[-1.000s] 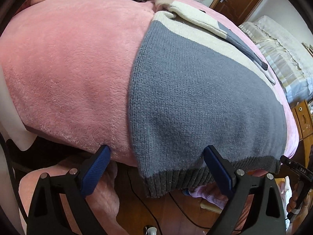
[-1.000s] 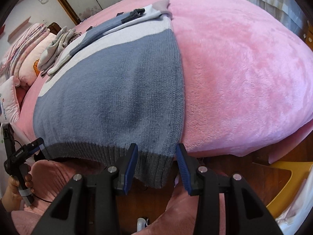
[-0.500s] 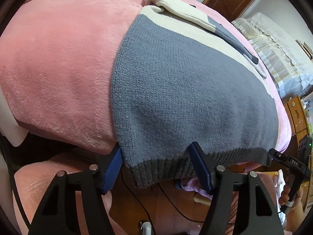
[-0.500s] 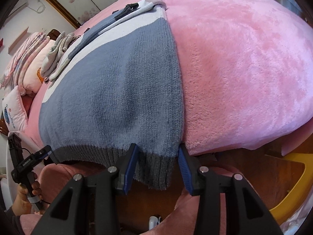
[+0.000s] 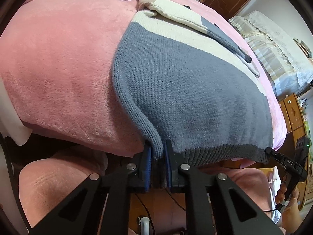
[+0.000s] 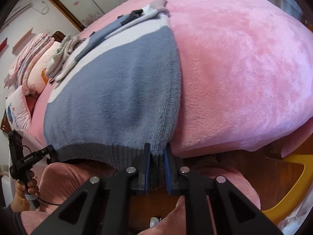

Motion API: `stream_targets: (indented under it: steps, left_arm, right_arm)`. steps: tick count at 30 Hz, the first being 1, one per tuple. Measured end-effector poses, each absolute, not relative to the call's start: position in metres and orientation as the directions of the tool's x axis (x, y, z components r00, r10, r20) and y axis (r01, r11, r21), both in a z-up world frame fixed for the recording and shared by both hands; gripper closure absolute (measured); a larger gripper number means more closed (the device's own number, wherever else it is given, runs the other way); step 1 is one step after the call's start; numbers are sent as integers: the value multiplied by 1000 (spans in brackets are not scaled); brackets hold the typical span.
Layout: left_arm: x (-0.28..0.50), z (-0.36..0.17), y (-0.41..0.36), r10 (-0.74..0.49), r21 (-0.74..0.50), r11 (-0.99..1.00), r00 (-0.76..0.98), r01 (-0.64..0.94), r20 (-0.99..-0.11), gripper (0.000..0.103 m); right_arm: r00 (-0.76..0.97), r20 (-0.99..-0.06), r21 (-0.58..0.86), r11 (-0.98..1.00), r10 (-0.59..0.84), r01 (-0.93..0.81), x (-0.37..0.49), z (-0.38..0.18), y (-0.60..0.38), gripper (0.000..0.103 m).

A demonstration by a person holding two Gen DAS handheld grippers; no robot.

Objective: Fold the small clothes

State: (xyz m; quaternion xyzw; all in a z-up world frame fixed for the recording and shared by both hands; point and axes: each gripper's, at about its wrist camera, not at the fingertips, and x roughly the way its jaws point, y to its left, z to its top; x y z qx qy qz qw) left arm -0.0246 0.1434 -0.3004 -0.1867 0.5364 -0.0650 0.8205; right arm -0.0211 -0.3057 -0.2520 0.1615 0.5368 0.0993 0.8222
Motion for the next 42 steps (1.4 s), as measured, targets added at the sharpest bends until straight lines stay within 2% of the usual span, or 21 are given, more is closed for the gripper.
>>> stream_targets:
  steps: [9,14,22,24,25,28,29,35,42]
  left_arm:
    - [-25,-311,155,-370,-457,878,410,-138,-834,92]
    - [-25,-318,153,-369,-450,883,399,-133,-840,77]
    - [-19,-324,136,-280,-341,934,368,-110,-887,55]
    - [-18,-329,135,-283,-342,932,350,-119,-893,55]
    - [-18,-330,134,-293,-351,929,344,-119,-892,58]
    - [-19,-325,129,-299,-340,938,337,-71,-893,85]
    - [-20,-321,127,-282,-317,947,339,-52,-898,91]
    - [-28,-291,133,-300,-339,940,382,-37,-874,95]
    - [-24,-235,155,-496,-601,798,511,-51,-702,95]
  right_arm:
    - [355,-866,379,925,353,6,-12,-260,-301,88]
    - [337,-873,379,925,353,13,-11,-266,-299,87]
    - [326,-879,376,926,349,21,-12,-271,-300,86]
    - [322,-880,374,927,349,18,-12,-271,-299,85]
    - [325,-878,375,927,351,12,-12,-270,-299,86]
    - [333,-877,362,932,346,-14,-16,-265,-294,88]
    - [339,-876,355,934,342,-24,-18,-262,-293,89]
    - [385,-852,364,930,356,-53,-27,-238,-293,91]
    - [455,-752,495,864,477,-90,-27,-195,-304,92]
